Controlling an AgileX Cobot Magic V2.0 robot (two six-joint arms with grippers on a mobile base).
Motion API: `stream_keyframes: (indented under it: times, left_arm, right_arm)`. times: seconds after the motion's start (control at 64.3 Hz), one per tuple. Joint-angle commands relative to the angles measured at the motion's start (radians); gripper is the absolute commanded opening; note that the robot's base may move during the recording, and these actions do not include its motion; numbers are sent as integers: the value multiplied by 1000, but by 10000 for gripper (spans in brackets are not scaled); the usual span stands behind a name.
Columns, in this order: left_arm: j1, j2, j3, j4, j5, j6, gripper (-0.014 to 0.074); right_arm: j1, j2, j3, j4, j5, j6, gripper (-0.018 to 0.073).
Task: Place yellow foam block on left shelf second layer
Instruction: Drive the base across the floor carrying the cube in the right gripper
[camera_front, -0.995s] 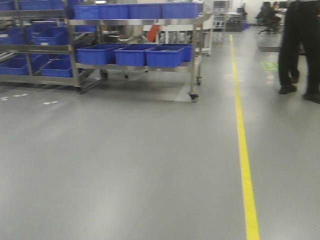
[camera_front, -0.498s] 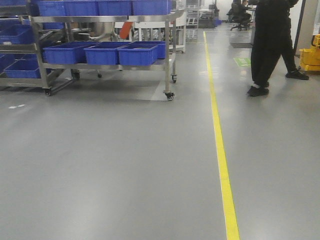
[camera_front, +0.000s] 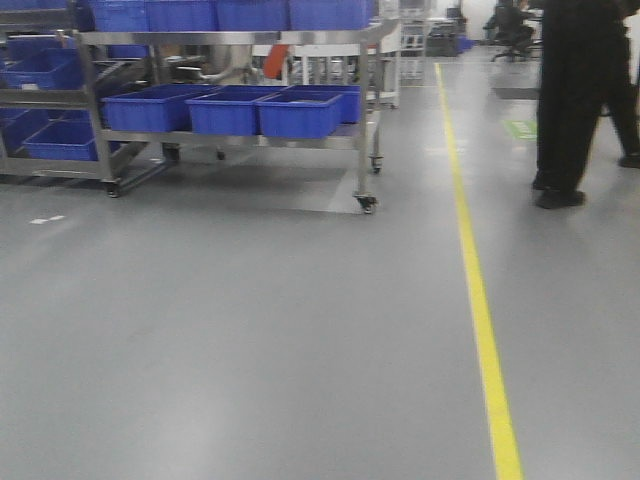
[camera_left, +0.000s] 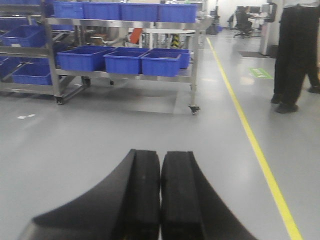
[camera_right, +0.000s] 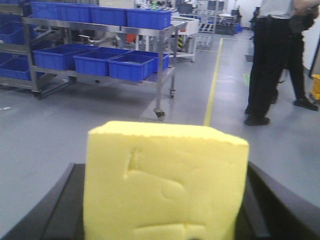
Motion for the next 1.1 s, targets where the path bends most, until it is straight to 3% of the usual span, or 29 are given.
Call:
stream_keyframes:
  times: [0.0,1.089]
  left_arm:
    - [-1,4,26,-7,-87,-4,136]
    - [-1,4,26,-7,-87,-4,136]
  right_arm:
    - [-4,16,-26,-24,-90,-5,358]
    - [-4,16,-26,-24,-87,-5,358]
